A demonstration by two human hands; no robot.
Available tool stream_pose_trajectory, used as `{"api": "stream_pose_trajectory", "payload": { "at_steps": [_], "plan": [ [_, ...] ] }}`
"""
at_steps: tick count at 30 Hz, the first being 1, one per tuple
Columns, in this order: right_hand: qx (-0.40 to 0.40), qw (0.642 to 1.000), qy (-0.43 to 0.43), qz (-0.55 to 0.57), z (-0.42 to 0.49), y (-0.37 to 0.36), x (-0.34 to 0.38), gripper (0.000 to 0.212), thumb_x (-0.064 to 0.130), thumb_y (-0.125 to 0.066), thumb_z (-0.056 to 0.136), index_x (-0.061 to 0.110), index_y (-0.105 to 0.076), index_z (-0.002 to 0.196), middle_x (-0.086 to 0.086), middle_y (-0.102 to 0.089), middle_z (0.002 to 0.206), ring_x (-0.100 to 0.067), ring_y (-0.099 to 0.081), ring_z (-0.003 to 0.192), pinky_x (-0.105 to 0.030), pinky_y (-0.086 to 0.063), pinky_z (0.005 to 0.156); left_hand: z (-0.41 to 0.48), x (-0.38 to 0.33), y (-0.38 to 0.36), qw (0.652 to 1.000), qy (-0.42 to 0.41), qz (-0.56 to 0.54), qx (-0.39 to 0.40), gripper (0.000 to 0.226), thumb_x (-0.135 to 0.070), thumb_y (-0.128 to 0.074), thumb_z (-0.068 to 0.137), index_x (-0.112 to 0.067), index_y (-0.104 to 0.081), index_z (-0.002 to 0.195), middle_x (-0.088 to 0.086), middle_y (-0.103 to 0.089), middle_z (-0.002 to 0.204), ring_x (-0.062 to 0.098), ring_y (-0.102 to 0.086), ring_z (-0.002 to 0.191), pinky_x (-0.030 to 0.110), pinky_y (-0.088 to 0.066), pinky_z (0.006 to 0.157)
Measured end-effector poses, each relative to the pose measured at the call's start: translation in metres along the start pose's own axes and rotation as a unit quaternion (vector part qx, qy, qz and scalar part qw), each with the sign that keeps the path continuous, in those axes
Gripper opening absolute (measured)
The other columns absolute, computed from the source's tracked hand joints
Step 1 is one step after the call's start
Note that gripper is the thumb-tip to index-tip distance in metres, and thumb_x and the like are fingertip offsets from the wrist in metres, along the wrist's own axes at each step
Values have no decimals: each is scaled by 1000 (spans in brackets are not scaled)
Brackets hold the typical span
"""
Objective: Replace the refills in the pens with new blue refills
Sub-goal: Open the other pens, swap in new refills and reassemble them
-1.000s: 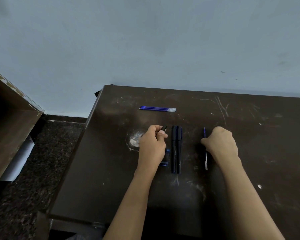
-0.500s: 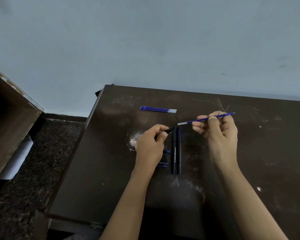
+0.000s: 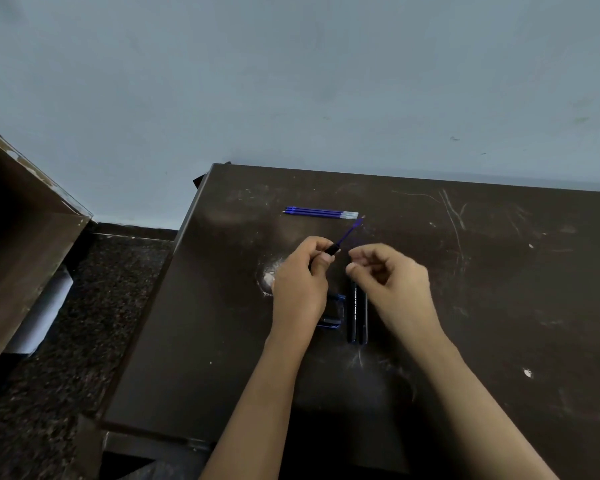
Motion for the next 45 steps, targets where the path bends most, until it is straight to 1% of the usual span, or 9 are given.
{"api": "stream_pose_trajectory", "payload": {
  "at_steps": [5,10,14,16,18,20,22,32,45],
  "plan": [
    [86,966,108,-218,-10,-23,-3,26,17,-64,85,21,-69,111,2,-68,105,-16,-53,99,-25,-43,85,-2,-5,2,1000,12,-18,-15,19,-12,-49,95,-21,-62,105,-14,-67,91,-11,-58,78,3,-41,62],
    [100,951,118,-268,-15,-33,-4,28,18,-57,91,24,-65,116,4,-67,108,-16,-48,100,-24,-42,79,-2,-4,3,1000,17,-12,-14,19,-15,-50,95,-23,-62,106,-10,-69,94,0,-61,86,14,-47,69],
    [-36,998,31,-47,-8,-21,-10,29,5,-61,84,22,-67,106,1,-65,92,-9,-57,78,-19,-45,74,-2,-2,2,1000,19,7,-15,18,-15,-53,93,-25,-64,104,-11,-68,91,6,-61,81,13,-40,66],
    [-78,990,-61,97,0,-11,-14,20,5,-61,85,18,-65,100,4,-61,82,-7,-54,70,-21,-47,72,-2,-2,2,1000,12,12,-17,18,-16,-54,93,-27,-65,102,-12,-68,89,7,-60,76,19,-44,68],
    [-97,947,-133,276,7,-1,-16,11,3,-58,88,10,-62,95,2,-58,77,-8,-54,68,-23,-48,70,-2,-2,1,1000,10,20,-13,17,-17,-54,93,-28,-65,100,-13,-68,86,7,-59,73,30,-50,72],
    [-97,867,-187,452,10,8,-13,12,0,-54,90,11,-59,88,-2,-59,76,-10,-56,69,-19,-50,67,-3,-3,1,1000,10,24,-9,17,-17,-55,93,-30,-65,97,-14,-66,83,7,-61,74,38,-55,75],
    [-97,820,-209,524,12,16,-13,14,-1,-54,91,12,-59,86,-4,-63,80,-12,-61,74,-18,-53,69,-4,-4,0,1000,8,25,-10,19,-17,-55,92,-34,-64,94,-16,-65,78,9,-63,75,45,-55,76],
    [-68,850,-185,489,13,18,-8,12,3,-54,91,12,-63,93,-6,-70,86,-20,-69,87,-35,-56,86,-9,-13,2,992,-1,127,2,18,-25,-54,93,-37,-64,100,-18,-57,66,5,-57,67,43,-42,95],
    [-36,907,-146,392,10,13,-6,15,2,-55,90,7,-64,102,-7,-70,85,-21,-67,88,-43,-53,91,-9,-12,3,990,-8,140,6,17,-24,-54,93,-37,-64,100,-18,-53,62,3,-55,68,39,-38,97]
  ]
}}
Point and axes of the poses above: each hand's wrist, its own z-axis towards the middle knuckle, its own y-axis out of the back of the hand, x = y × z, the point moved 2 cm from there along z, towards the middle knuckle
